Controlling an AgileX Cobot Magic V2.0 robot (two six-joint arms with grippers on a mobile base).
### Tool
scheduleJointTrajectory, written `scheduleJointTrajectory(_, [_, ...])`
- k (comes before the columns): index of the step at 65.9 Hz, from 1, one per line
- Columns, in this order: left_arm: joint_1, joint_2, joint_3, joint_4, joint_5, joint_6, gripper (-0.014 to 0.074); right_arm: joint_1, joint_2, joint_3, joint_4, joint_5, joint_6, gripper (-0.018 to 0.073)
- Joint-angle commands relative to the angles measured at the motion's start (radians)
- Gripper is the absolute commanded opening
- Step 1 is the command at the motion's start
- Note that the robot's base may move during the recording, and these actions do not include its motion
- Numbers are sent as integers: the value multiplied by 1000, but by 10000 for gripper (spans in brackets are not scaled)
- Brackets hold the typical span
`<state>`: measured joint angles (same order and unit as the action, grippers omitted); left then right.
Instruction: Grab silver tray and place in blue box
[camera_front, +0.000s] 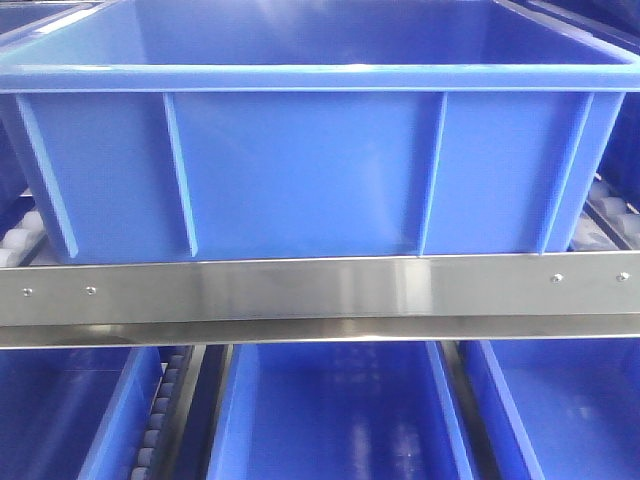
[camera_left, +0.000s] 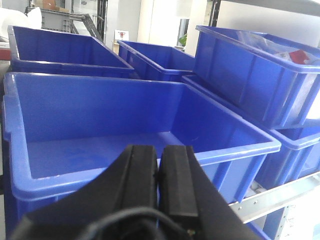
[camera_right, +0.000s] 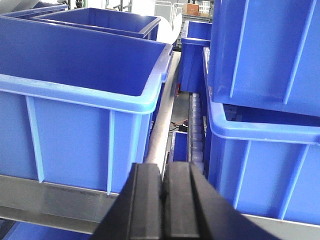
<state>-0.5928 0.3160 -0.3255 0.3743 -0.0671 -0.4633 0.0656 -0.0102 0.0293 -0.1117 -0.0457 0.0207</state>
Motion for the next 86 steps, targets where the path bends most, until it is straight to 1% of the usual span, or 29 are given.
scheduleJointTrajectory(1, [-6, 10, -27, 5, -14, 0, 1, -8, -21, -19, -12, -86, 1, 52])
scheduleJointTrajectory(4, [-6, 10, -24, 5, 18, 0, 1, -8, -21, -19, -12, -86, 1, 52])
scheduleJointTrajectory(8, [-6, 10, -11, -5, 26, 0, 1, -8, -21, -19, -12, -86, 1, 52])
scheduleJointTrajectory(10, [-6, 10, -6, -30, 28, 0, 1, -8, -21, -19, -12, -86, 1, 52])
scheduleJointTrajectory(13, [-2, 8, 8, -90, 30, 0, 1, -8, -21, -19, -12, -86, 1, 52])
scheduleJointTrajectory(17, [7, 8, 35, -259, 24, 0, 1, -8, -21, -19, -12, -85, 1, 52])
scheduleJointTrajectory(18, [10, 8, 44, -321, 24, 0, 1, -8, -21, -19, -12, -85, 1, 52])
scheduleJointTrajectory(20, [18, 8, 60, -401, 18, 0, 1, -8, -21, -19, -12, -85, 1, 52])
scheduleJointTrajectory(21, [21, 8, 66, -414, 11, 0, 1, -8, -21, -19, -12, -85, 1, 52])
scheduleJointTrajectory(22, [28, 8, 75, -414, 1, 0, 1, -8, -21, -19, -12, -85, 1, 52])
scheduleJointTrajectory(27, [78, 8, 106, -354, -20, 2, 1, -8, -21, -19, -12, -85, 1, 52])
scheduleJointTrajectory(29, [100, 2, 112, -349, -20, 6, 1, -8, -21, -19, -12, -85, 1, 52])
scheduleJointTrajectory(31, [131, -2, 121, -349, -18, 32, 1, -8, -21, -20, -12, -85, 1, 52])
scheduleJointTrajectory(42, [328, -79, 135, -362, -19, 311, 1, -8, -21, -20, -12, -85, 1, 52])
scheduleJointTrajectory(46, [380, -111, 137, -366, -19, 377, 1, -8, -21, -20, -12, -85, 1, 52])
scheduleJointTrajectory(48, [400, -128, 137, -384, -19, 402, 1, -8, -21, -20, -12, -85, 1, 52])
scheduleJointTrajectory(55, [461, -185, 158, -503, -19, 517, 1, -8, -21, -20, -12, -85, 1, 52])
scheduleJointTrajectory(57, [473, -197, 168, -507, -19, 529, 1, -8, -21, -20, -12, -85, 1, 52])
scheduleJointTrajectory(62, [487, -228, 195, -507, -21, 529, 1, -8, -21, -20, -12, -85, 1, 52])
scheduleJointTrajectory(66, [487, -251, 220, -503, -23, 529, 1, -8, -21, -20, -12, -85, 1, 52])
scheduleJointTrajectory(72, [487, -285, 267, -475, -23, 529, 1, -8, -21, -20, -12, -85, 1, 52])
scheduleJointTrajectory(76, [487, -304, 296, -474, -29, 529, 1, -8, -21, -20, -12, -85, 1, 52])
scheduleJointTrajectory(84, [487, -345, 378, -474, -127, 529, 1, -8, -21, -20, -12, -85, 1, 52])
scheduleJointTrajectory(86, [487, -343, 373, -467, -94, 529, 1, -8, -21, -20, -12, -85, 1, 52])
